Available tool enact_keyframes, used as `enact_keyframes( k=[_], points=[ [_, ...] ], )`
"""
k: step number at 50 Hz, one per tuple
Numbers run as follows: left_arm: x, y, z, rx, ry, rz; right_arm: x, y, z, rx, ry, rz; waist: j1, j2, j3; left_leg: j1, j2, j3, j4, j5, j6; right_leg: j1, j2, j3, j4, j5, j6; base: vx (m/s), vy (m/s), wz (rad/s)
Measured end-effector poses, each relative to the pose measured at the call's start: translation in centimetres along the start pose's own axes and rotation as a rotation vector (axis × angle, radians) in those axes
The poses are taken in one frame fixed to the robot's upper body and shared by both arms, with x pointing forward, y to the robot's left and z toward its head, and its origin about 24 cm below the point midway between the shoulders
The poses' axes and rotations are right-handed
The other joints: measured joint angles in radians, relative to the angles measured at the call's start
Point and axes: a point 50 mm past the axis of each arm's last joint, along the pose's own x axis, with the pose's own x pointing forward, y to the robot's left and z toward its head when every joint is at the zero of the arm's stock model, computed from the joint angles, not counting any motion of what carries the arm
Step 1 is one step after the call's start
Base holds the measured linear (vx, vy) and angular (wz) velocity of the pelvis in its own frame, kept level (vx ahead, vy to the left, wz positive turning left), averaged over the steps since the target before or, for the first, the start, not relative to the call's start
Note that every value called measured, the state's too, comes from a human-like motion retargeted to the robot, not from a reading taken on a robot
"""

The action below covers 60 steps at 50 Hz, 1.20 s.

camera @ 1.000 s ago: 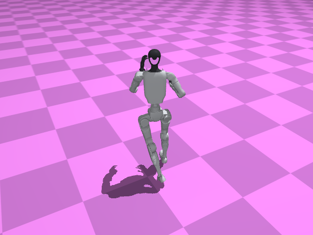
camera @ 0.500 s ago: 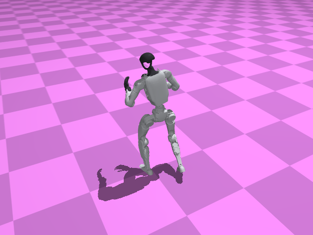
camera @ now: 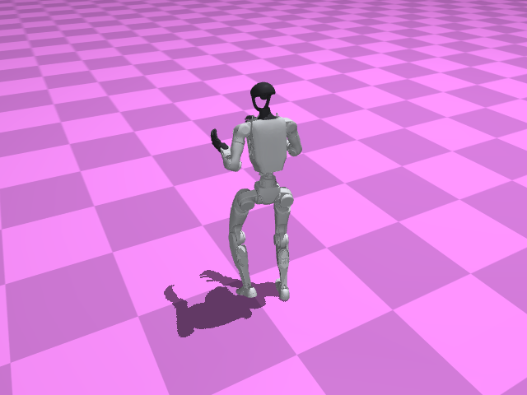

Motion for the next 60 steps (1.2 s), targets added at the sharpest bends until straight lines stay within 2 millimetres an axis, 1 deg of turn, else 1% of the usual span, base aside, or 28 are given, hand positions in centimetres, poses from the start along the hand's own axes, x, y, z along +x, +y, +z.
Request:
enact_keyframes(
  k=[4, 6, 8, 10, 12, 15, 17, 18, 22, 25, 28, 30, 31, 32, 33, 34, 35, 37, 40, 43, 45, 47, 49, 51, 53, 55, 57, 60],
  points=[
    [-0.9, 2.0, 1.2, 0.151, 0.036, -0.111, -1.0, -0.6, 2.8, 0.113, -0.084, -0.047, 0.184, -0.098, -0.115, 0.008, -0.052, 0.078, -0.544, 0.101, -0.021, 0.153, -0.042, 0.013, -0.145, 0.192, 0.088, 1.44, -0.01, -0.29],
    [-0.5, 1.7, 1.1, 0.240, 0.054, -0.216, -2.4, 0.0, 3.2, 0.168, -0.061, -0.012, 0.229, -0.091, -0.138, 0.080, -0.068, 0.018, -0.831, 0.164, -0.078, 0.223, -0.017, 0.024, -0.146, 0.339, 0.060, 1.44, 0.05, -0.17],
    [0.3, 0.6, 0.1, 0.299, 0.071, -0.311, -3.9, 0.4, 2.9, 0.208, 0.002, 0.033, 0.251, -0.033, -0.129, 0.142, -0.052, -0.103, -0.974, 0.168, -0.116, 0.234, 0.022, 0.019, -0.028, 0.393, 0.000, 1.31, 0.09, -0.22],
    [2.0, -1.3, -1.2, 0.348, 0.062, -0.378, -5.2, 0.5, 1.8, 0.216, 0.093, 0.048, 0.262, 0.021, -0.100, 0.152, -0.036, -0.210, -0.993, 0.176, -0.121, 0.122, 0.009, -0.035, 0.229, 0.287, -0.073, 1.08, 0.09, -0.30],
    [4.6, -3.8, -1.8, 0.401, -0.008, -0.408, -5.9, 0.2, 0.5, 0.192, 0.172, 0.028, 0.248, 0.036, -0.033, 0.086, -0.060, -0.249, -0.872, 0.199, -0.100, -0.089, -0.071, -0.089, 0.492, 0.127, -0.127, 0.88, 0.08, -0.10],
    [8.4, -7.7, 0.2, 0.461, -0.222, -0.418, -5.3, -0.3, -0.4, 0.143, 0.182, -0.010, 0.162, 0.046, 0.148, -0.089, -0.127, -0.237, -0.451, 0.034, -0.036, -0.431, -0.191, -0.092, 0.710, -0.042, -0.144, 0.76, 0.06, 0.37],
    [9.7, -9.6, 2.7, 0.443, -0.374, -0.422, -3.8, -0.4, 0.0, 0.114, 0.119, -0.029, 0.087, 0.080, 0.238, -0.219, -0.124, -0.223, -0.205, -0.108, -0.024, -0.664, -0.211, -0.086, 0.649, -0.005, -0.105, 0.74, 0.05, 0.42],
    [9.8, -9.9, 3.6, 0.417, -0.414, -0.421, -3.3, -0.1, 0.3, 0.106, 0.093, -0.032, 0.046, 0.098, 0.241, -0.292, -0.116, -0.220, -0.123, -0.154, -0.022, -0.781, -0.207, -0.084, 0.553, 0.067, -0.073, 0.81, 0.03, 0.49],
    [7.5, -8.5, 4.5, 0.281, -0.418, -0.398, -2.7, 1.5, 2.3, 0.143, 0.016, -0.038, -0.165, 0.174, 0.242, -0.421, -0.142, -0.245, 0.011, -0.282, -0.028, -0.976, -0.173, 0.046, -0.105, 0.429, 0.158, 1.05, -0.10, 1.02],
    [4.5, -6.7, 2.5, 0.249, -0.295, -0.376, -3.8, 1.9, 3.2, 0.164, 0.030, -0.011, -0.242, 0.247, 0.242, -0.377, -0.097, -0.209, 0.045, -0.365, -0.032, -0.975, -0.163, 0.023, -0.346, 0.470, 0.186, 1.35, -0.34, 0.47],
    [1.2, -3.7, 1.1, 0.269, -0.164, -0.249, -4.1, 1.7, 4.4, 0.186, -0.005, 0.054, -0.284, 0.293, 0.242, -0.378, -0.066, -0.047, 0.166, -0.272, 0.082, -1.024, -0.201, 0.025, -0.301, 0.672, 0.141, 1.40, -0.12, -0.45],
    [-1.3, -1.1, 0.4, 0.298, -0.048, -0.127, -3.6, 1.1, 6.2, 0.151, -0.117, 0.065, -0.261, 0.337, 0.242, -0.433, 0.031, 0.010, 0.333, -0.149, 0.080, -1.145, -0.136, 0.033, -0.055, 0.678, 0.118, 1.38, -0.22, -2.07],
    [-2.3, -0.1, 0.0, 0.285, 0.012, -0.062, -3.3, 1.4, 2.7, -0.469, -0.120, 0.143, -0.254, 0.360, 0.242, -0.468, 0.041, 0.005, 0.403, -0.123, 0.071, -1.184, -0.103, 0.036, 0.046, 0.627, 0.119, 1.37, -0.12, -2.32],
    [-3.3, 0.9, -0.3, 0.272, 0.068, 0.007, -2.2, 0.2, 2.5, -0.924, -0.295, 0.061, -0.250, 0.377, 0.242, -0.503, 0.045, 0.001, 0.470, -0.108, 0.062, -1.217, -0.073, 0.038, 0.143, 0.571, 0.122, 1.35, -0.05, -2.13],
    [-4.2, 1.7, -0.7, 0.254, 0.118, 0.079, -1.0, -1.6, 8.2, -0.995, -0.616, -0.323, -0.254, 0.382, 0.242, -0.539, 0.040, -0.002, 0.530, -0.117, 0.052, -1.239, -0.052, 0.038, 0.233, 0.505, 0.131, 1.34, -0.01, -1.84],
    [-4.8, 1.8, -1.2, 0.231, 0.160, 0.101, -0.9, -1.4, 10.1, -0.776, -0.674, -0.334, -0.257, 0.386, 0.242, -0.576, 0.038, 0.001, 0.580, -0.131, 0.050, -1.245, -0.037, 0.037, 0.301, 0.446, 0.132, 1.31, 0.02, -1.53],
    [-5.1, 1.7, -1.8, 0.206, 0.199, 0.097, -1.0, -0.3, 10.5, -0.424, -0.624, -0.165, -0.259, 0.388, 0.242, -0.615, 0.037, 0.007, 0.624, -0.147, 0.050, -1.242, -0.026, 0.036, 0.358, 0.391, 0.130, 1.24, 0.04, -1.21],
    [-4.5, 1.0, -2.4, 0.236, 0.204, 0.010, -0.6, 1.3, 9.2, 0.143, -0.373, 0.147, -0.255, 0.360, 0.242, -0.704, 0.040, 0.034, 0.656, -0.146, 0.073, -1.207, -0.020, 0.041, 0.427, 0.305, 0.091, 1.17, 0.06, -0.89],
    [-2.5, 0.1, -1.1, 0.288, 0.084, -0.084, -0.8, 1.0, 8.2, 0.149, -0.306, 0.101, -0.236, 0.284, 0.242, -0.827, -0.002, 0.048, 0.560, -0.109, 0.071, -1.098, -0.042, 0.048, 0.491, 0.192, 0.030, 1.15, 0.09, -0.41],
    [-1.4, -0.8, 0.8, 0.220, -0.017, -0.110, -2.7, -0.3, 7.2, 0.178, -0.200, 0.039, -0.200, 0.208, 0.242, -0.844, -0.044, 0.072, 0.248, -0.029, 0.022, -0.921, -0.096, 0.031, 0.512, 0.124, 0.014, 1.18, 0.12, -0.10],
    [-1.2, -1.0, 1.6, 0.232, -0.065, -0.133, -4.7, -1.4, 6.1, 0.170, -0.081, -0.012, -0.149, 0.165, 0.242, -0.769, -0.012, 0.146, -0.026, 0.030, -0.008, -0.782, -0.105, 0.036, 0.523, 0.120, 0.040, 1.28, 0.13, -0.48],
    [-1.0, -1.0, 1.8, 0.279, -0.092, -0.164, -6.5, -2.3, 4.9, 0.123, 0.040, -0.032, -0.100, 0.151, 0.240, -0.624, 0.012, 0.236, -0.366, 0.088, -0.049, -0.644, -0.085, 0.042, 0.533, 0.190, 0.073, 1.36, 0.20, -0.66],
    [-0.3, -1.1, 1.7, 0.253, -0.082, -0.179, -7.9, -2.6, 3.2, 0.082, 0.170, -0.007, -0.079, 0.167, 0.227, -0.415, -0.036, 0.299, -0.820, 0.196, -0.091, -0.531, -0.052, 0.046, 0.543, 0.323, 0.062, 1.38, 0.31, -0.43],
    [0.0, -1.9, 1.3, 0.248, -0.074, -0.239, -9.3, -2.3, 1.8, 0.122, 0.277, 0.007, -0.063, 0.191, 0.191, -0.265, -0.031, 0.350, -0.996, 0.240, -0.123, -0.449, -0.002, 0.046, 0.626, 0.464, 0.078, 1.48, 0.32, -0.05],
    [0.9, -2.9, 0.8, 0.237, -0.079, -0.276, -10.0, -1.6, 0.6, 0.157, 0.339, 0.036, -0.073, 0.187, 0.113, -0.193, -0.041, 0.345, -1.010, 0.285, -0.067, -0.443, 0.026, 0.068, 0.733, 0.526, 0.086, 1.43, 0.28, 0.62],
    [2.7, -4.2, 0.4, 0.220, -0.100, -0.289, -9.8, -0.7, -0.8, 0.183, 0.375, 0.048, -0.102, 0.120, 0.035, -0.202, -0.081, 0.296, -0.841, 0.255, 0.073, -0.486, -0.028, 0.111, 0.851, 0.456, 0.060, 1.35, 0.21, 1.10],
    [4.7, -5.8, 0.4, 0.246, -0.161, -0.339, -9.1, 0.6, -2.3, 0.216, 0.389, 0.062, -0.137, 0.064, 0.007, -0.273, -0.035, 0.257, -0.397, 0.038, 0.066, -0.493, -0.083, 0.121, 0.932, 0.336, 0.023, 1.28, 0.15, 1.07],
    [7.5, -9.0, 2.2, 0.223, -0.311, -0.385, -6.8, 1.7, -4.0, 0.140, 0.366, 0.085, -0.148, 0.017, 0.019, -0.164, -0.047, 0.236, -0.250, -0.102, 0.010, -0.512, -0.083, 0.160, 0.886, 0.208, -0.046, 1.10, 0.16, 0.83]
  ],
)
